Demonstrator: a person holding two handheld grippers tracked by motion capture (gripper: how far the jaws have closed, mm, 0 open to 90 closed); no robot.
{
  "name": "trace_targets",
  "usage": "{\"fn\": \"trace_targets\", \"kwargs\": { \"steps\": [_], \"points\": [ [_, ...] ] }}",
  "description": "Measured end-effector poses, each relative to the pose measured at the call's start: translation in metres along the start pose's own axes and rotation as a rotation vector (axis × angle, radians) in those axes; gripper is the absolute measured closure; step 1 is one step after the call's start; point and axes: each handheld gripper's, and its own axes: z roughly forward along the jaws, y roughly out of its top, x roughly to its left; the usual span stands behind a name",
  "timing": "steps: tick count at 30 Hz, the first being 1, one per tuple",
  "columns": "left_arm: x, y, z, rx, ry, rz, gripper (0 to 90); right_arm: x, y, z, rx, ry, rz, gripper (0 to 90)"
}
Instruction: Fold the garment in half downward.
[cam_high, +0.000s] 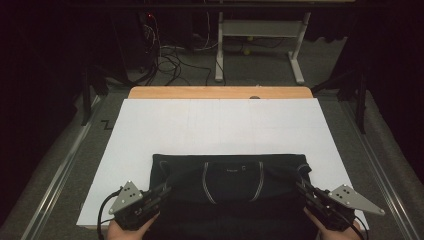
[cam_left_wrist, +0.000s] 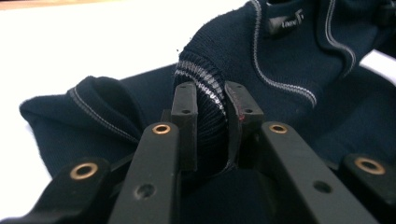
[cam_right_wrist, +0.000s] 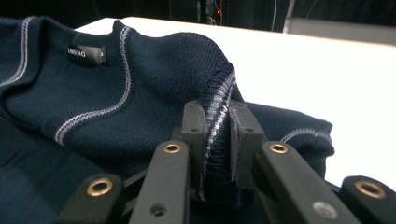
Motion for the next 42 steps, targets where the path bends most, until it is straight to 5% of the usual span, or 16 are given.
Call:
{"fn": "trace_targets", "kwargs": {
  "steps": [8, 11, 17, 24, 28, 32, 36, 42],
  "points": [
    [0.006, -0.012, 0.020, 0.121, 0.047, 0.020, 72.2, -0.006, -0.019, 0.013, 0.115, 0.001, 0.017, 77.8],
    [0.013, -0.015, 0.033, 0.188, 0.047, 0.004, 71.8, -0.009, -0.023, 0.022, 0.162, 0.001, 0.027, 77.0],
    [0.027, -0.021, 0.045, 0.239, 0.053, -0.046, 67.1, -0.012, -0.028, 0.037, 0.226, -0.016, 0.011, 75.9],
    [0.030, -0.017, 0.039, 0.205, 0.050, -0.053, 53.6, -0.013, -0.029, 0.042, 0.236, -0.009, 0.024, 64.5],
    [0.034, -0.010, 0.023, 0.108, 0.106, -0.044, 48.9, -0.015, -0.022, 0.034, 0.181, -0.016, 0.048, 53.1],
    [0.050, -0.002, 0.014, 0.080, 0.146, -0.088, 43.0, -0.020, -0.014, 0.030, 0.142, -0.060, 0.051, 46.2],
    [0.070, 0.003, 0.021, 0.135, 0.147, -0.152, 31.4, -0.039, -0.002, 0.036, 0.131, -0.120, 0.089, 39.4],
    [0.088, 0.006, 0.045, 0.199, 0.170, -0.205, 17.8, -0.071, 0.004, 0.062, 0.239, -0.167, 0.144, 22.9]
  ]
}}
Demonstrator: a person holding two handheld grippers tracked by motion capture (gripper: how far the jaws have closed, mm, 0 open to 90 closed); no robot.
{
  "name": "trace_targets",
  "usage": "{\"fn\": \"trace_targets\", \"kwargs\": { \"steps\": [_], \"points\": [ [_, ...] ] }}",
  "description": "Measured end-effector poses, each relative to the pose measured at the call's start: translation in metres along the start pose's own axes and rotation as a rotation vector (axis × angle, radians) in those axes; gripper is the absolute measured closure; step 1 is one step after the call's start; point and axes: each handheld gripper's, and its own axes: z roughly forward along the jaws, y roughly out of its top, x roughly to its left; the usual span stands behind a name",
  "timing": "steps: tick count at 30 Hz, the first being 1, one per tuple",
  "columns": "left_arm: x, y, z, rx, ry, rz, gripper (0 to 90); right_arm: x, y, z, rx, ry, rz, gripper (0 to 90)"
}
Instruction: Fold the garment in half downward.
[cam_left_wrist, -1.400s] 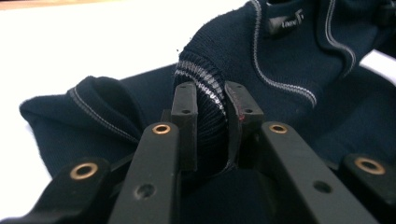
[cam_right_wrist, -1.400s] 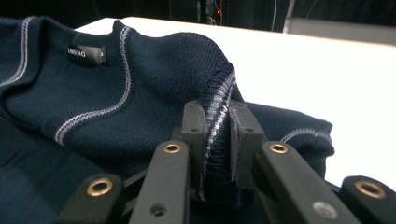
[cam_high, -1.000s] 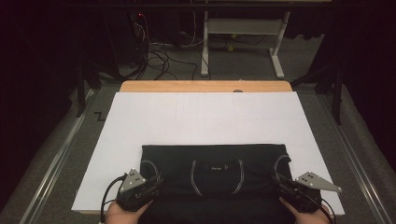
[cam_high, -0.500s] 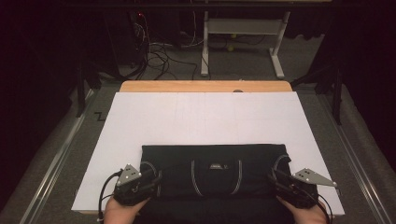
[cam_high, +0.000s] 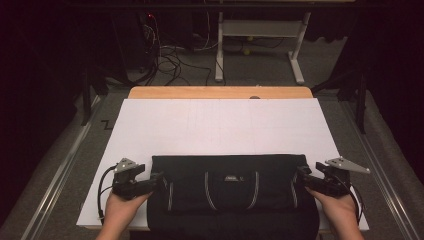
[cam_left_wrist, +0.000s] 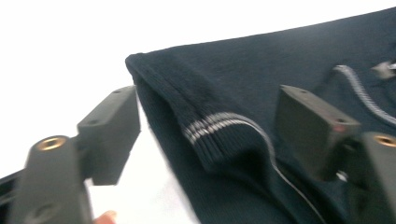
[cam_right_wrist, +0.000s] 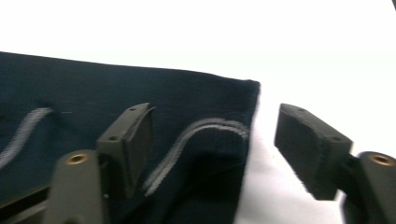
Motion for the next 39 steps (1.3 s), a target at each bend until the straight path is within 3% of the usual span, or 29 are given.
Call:
{"fn": "trace_targets", "kwargs": {
  "steps": [2, 4, 6, 8, 10, 14, 18, 22, 31, 35, 39],
  "points": [
    [0.002, 0.002, 0.011, 0.025, 0.005, -0.020, 17.5, -0.004, 0.002, 0.009, 0.036, 0.001, 0.022, 16.3],
    [0.002, 0.004, 0.021, 0.053, -0.005, -0.029, 17.5, -0.008, 0.002, 0.018, 0.064, 0.005, 0.044, 15.5],
    [0.000, 0.006, 0.028, 0.091, 0.000, -0.023, 17.5, -0.008, 0.001, 0.024, 0.091, 0.017, 0.048, 15.4],
    [-0.005, 0.006, 0.033, 0.103, 0.033, 0.015, 17.5, -0.007, -0.001, 0.031, 0.121, 0.024, 0.044, 15.6],
    [-0.012, 0.006, 0.035, 0.119, 0.095, 0.073, 22.1, -0.002, -0.001, 0.032, 0.122, 0.000, 0.000, 26.4],
    [-0.016, 0.004, 0.033, 0.113, 0.066, 0.105, 40.4, 0.007, -0.002, 0.032, 0.125, -0.010, -0.067, 42.1],
    [-0.019, 0.003, 0.034, 0.116, 0.013, 0.104, 61.3, 0.011, -0.001, 0.032, 0.136, 0.031, -0.086, 63.4],
    [-0.016, 0.004, 0.035, 0.115, -0.015, 0.052, 72.0, 0.012, 0.001, 0.033, 0.146, 0.073, -0.077, 77.9],
    [-0.012, 0.015, 0.029, 0.065, 0.003, 0.069, 76.9, 0.008, 0.002, 0.029, 0.094, 0.063, -0.084, 81.4],
    [-0.009, 0.030, 0.031, 0.067, 0.024, 0.093, 77.0, 0.008, 0.010, 0.029, 0.072, 0.043, -0.102, 81.5],
    [-0.007, 0.046, 0.035, 0.041, 0.034, 0.083, 77.1, 0.008, 0.024, 0.030, 0.031, 0.021, -0.113, 81.5]
  ]
}}
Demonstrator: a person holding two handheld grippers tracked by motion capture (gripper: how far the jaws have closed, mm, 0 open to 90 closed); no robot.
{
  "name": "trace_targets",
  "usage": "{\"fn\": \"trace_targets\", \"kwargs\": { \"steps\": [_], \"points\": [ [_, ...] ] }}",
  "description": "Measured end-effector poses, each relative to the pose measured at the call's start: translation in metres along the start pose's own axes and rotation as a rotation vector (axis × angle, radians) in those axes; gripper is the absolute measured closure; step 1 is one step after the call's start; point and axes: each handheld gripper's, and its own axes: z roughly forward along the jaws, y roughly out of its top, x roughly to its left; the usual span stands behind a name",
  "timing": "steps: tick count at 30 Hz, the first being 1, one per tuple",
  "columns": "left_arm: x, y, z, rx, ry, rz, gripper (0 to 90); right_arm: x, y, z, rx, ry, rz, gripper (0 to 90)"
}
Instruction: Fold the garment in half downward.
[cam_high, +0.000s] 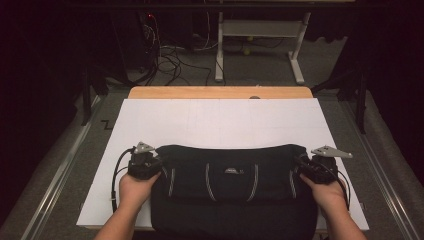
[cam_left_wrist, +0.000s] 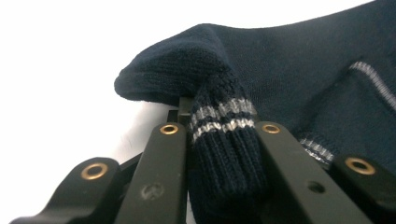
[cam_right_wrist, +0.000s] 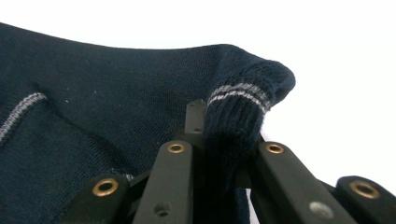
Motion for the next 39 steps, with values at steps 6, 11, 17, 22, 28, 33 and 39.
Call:
{"fn": "trace_targets", "kwargs": {
  "steps": [6, 11, 17, 22, 28, 33, 39],
  "points": [
    [0.008, 0.024, 0.013, -0.003, 0.035, 0.011, 77.1, -0.005, 0.015, 0.008, -0.028, -0.027, -0.016, 81.4],
    [0.016, 0.040, 0.027, -0.009, 0.058, 0.014, 77.0, -0.012, 0.027, 0.024, -0.034, -0.048, -0.012, 81.4],
    [0.027, 0.060, 0.039, -0.028, 0.088, 0.029, 76.8, -0.017, 0.042, 0.046, -0.032, -0.075, -0.008, 81.2],
    [0.036, 0.057, 0.056, 0.019, 0.092, 0.007, 76.1, -0.017, 0.053, 0.059, -0.013, -0.077, -0.002, 80.4],
    [0.040, 0.046, 0.061, 0.007, 0.069, -0.055, 64.3, -0.019, 0.050, 0.068, 0.013, -0.061, 0.036, 61.3],
    [0.042, 0.038, 0.039, -0.056, 0.070, -0.095, 43.8, -0.021, 0.048, 0.054, -0.007, -0.030, 0.071, 41.6],
    [0.029, 0.025, 0.012, -0.112, 0.056, -0.056, 33.6, -0.020, 0.039, 0.024, -0.062, -0.026, 0.048, 39.9]
  ]
}}
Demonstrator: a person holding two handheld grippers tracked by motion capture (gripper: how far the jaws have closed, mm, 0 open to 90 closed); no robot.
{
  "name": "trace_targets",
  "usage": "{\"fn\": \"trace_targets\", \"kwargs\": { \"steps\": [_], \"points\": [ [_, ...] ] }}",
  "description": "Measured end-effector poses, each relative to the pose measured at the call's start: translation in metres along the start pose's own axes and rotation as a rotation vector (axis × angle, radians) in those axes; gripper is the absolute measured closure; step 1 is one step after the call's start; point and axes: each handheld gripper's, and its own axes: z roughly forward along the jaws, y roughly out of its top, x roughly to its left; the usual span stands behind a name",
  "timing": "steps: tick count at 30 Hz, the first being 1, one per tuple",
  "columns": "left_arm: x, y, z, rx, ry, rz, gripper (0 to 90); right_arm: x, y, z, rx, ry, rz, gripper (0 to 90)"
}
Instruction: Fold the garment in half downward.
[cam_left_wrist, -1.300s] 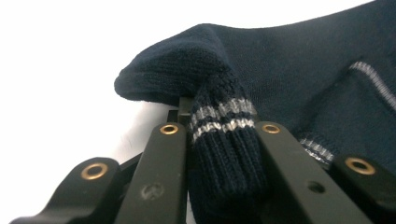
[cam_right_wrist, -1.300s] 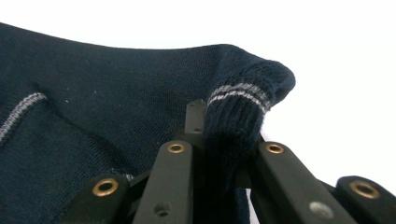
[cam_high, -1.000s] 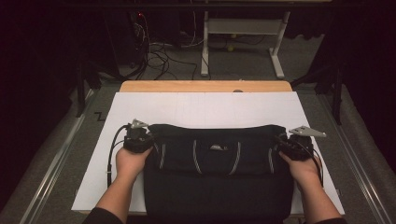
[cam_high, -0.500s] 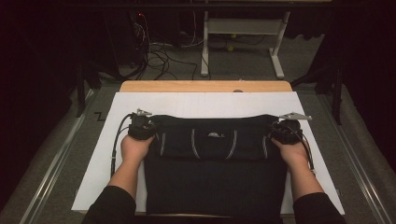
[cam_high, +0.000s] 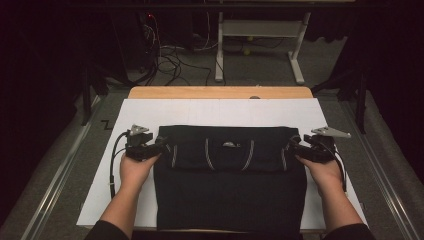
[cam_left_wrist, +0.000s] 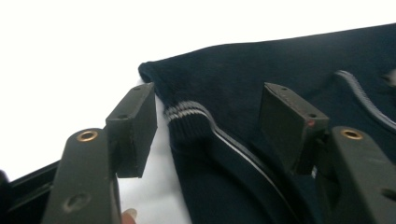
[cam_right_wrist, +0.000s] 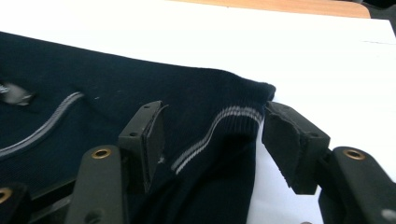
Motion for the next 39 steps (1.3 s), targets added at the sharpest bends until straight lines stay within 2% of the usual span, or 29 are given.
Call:
{"fn": "trace_targets", "kwargs": {
  "steps": [5, 9, 12, 15, 16, 20, 23, 24, 26, 28, 32, 39],
  "points": [
    [-0.020, -0.007, -0.008, -0.014, -0.038, 0.047, 33.6, 0.009, -0.009, -0.017, -0.031, 0.032, -0.022, 41.3],
    [-0.029, -0.007, 0.001, 0.013, -0.107, 0.051, 37.0, 0.020, -0.015, -0.020, -0.030, 0.073, -0.035, 44.8],
    [-0.033, -0.007, 0.015, 0.046, -0.119, 0.031, 37.2, 0.026, -0.016, -0.014, -0.008, 0.099, -0.046, 46.1],
    [-0.033, -0.008, 0.030, 0.092, -0.127, -0.003, 37.4, 0.030, -0.016, -0.001, 0.038, 0.087, -0.046, 46.5],
    [-0.033, -0.009, 0.034, 0.106, -0.128, -0.010, 40.0, 0.030, -0.017, 0.005, 0.058, 0.090, -0.033, 46.5],
    [-0.035, -0.011, 0.037, 0.116, -0.128, 0.004, 49.7, 0.032, -0.021, 0.021, 0.119, 0.079, -0.022, 48.2],
    [-0.039, -0.013, 0.036, 0.128, -0.116, 0.035, 56.8, 0.035, -0.021, 0.022, 0.126, 0.065, -0.031, 55.6],
    [-0.040, -0.013, 0.035, 0.130, -0.114, 0.042, 61.6, 0.036, -0.021, 0.020, 0.124, 0.071, -0.039, 60.5],
    [-0.040, -0.014, 0.033, 0.125, -0.108, 0.049, 67.5, 0.038, -0.022, 0.017, 0.122, 0.078, -0.057, 70.3],
    [-0.042, -0.014, 0.029, 0.103, -0.100, 0.061, 72.7, 0.040, -0.024, 0.014, 0.115, 0.081, -0.082, 76.0],
    [-0.043, -0.015, 0.020, 0.067, -0.097, 0.081, 76.4, 0.043, -0.023, 0.006, 0.076, 0.079, -0.104, 78.5],
    [-0.045, -0.013, 0.003, 0.015, -0.121, 0.095, 78.0, 0.044, -0.021, -0.012, -0.002, 0.096, -0.103, 79.4]
  ]
}}
